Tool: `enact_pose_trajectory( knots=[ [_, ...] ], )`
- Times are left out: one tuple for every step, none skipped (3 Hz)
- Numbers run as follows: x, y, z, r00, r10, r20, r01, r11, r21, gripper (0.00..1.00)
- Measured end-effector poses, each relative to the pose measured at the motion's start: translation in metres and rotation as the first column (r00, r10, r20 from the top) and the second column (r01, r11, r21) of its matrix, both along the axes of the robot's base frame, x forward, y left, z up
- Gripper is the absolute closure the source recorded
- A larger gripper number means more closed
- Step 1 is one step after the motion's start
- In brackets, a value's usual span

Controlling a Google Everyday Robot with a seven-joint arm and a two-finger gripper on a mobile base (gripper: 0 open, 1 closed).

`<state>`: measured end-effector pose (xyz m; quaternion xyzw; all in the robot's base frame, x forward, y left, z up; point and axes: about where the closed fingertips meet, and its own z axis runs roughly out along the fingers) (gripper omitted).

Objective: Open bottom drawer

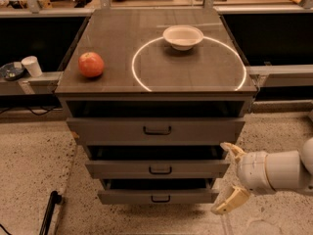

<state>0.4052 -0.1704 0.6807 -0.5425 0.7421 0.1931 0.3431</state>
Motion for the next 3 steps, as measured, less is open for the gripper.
enact_pose_trajectory(
  knots=[
    [0.014,-0.009,0.004,0.9946,-0.007,0.103,0.011,0.999,-0.042,0.00],
    [0.014,-0.009,0.004,0.9946,-0.007,0.103,0.011,0.999,-0.042,0.00],
    [0.019,-0.033,-0.033,0.9943,-0.008,0.107,0.022,0.991,-0.132,0.00]
  ],
)
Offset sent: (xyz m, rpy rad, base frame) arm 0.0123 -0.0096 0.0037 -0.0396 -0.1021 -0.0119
